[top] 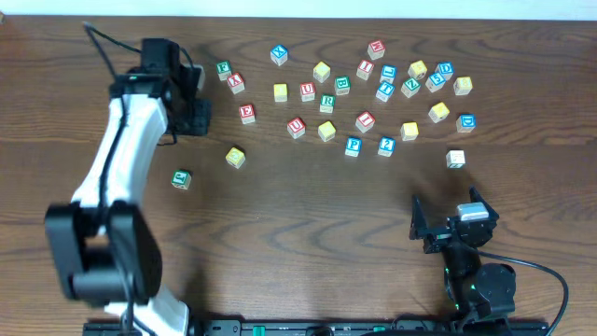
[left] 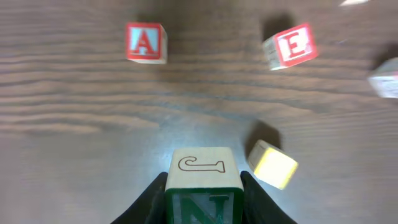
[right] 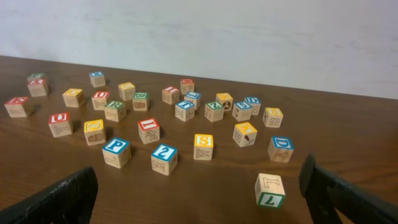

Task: Spell out NEURIPS
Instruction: 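Carry the N block toward the open area and set it down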

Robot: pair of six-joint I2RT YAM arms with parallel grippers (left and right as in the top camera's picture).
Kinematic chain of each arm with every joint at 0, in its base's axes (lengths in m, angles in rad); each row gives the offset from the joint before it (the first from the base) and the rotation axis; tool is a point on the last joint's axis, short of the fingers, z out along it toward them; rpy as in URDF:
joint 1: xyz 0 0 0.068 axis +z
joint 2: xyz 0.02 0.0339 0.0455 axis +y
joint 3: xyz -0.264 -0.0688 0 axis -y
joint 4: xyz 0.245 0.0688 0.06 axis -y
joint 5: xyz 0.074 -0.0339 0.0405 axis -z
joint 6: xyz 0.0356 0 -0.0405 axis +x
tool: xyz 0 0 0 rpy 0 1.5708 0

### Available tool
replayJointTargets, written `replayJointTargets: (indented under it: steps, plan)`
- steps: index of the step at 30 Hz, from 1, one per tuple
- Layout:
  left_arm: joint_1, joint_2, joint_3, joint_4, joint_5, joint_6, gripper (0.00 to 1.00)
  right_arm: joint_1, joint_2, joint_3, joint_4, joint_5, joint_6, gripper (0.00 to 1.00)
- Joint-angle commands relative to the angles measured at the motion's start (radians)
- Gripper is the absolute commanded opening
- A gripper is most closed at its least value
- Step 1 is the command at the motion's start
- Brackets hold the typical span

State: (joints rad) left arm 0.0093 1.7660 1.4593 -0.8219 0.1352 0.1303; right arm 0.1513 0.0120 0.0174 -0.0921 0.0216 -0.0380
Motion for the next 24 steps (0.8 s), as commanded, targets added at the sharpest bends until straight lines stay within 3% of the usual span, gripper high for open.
replayJointTargets:
  steps: [1,7,12,17,24]
  plan:
    - [0.000,-0.093,0.019,-0.039,0.011,-0.086,0.25,-0.010,-0.005,-0.003,-0.002,0.002,-0.012,0.99]
    - [0.000,-0.219,0.018,-0.187,0.012,-0.167,0.24,-0.010,-0.005,-0.003,-0.002,0.002,-0.012,0.99]
    - [-0.026,-0.238,0.009,-0.250,0.013,-0.182,0.14,-0.010,-0.005,-0.003,-0.002,0.002,-0.012,0.99]
    - [-0.101,-0.238,-0.068,-0.217,0.011,-0.196,0.13,-0.010,-0.005,-0.003,-0.002,0.002,-0.012,0.99]
    - [-0.227,-0.238,-0.233,-0.053,0.010,-0.282,0.14,-0.010,-0.005,-0.003,-0.002,0.002,-0.012,0.99]
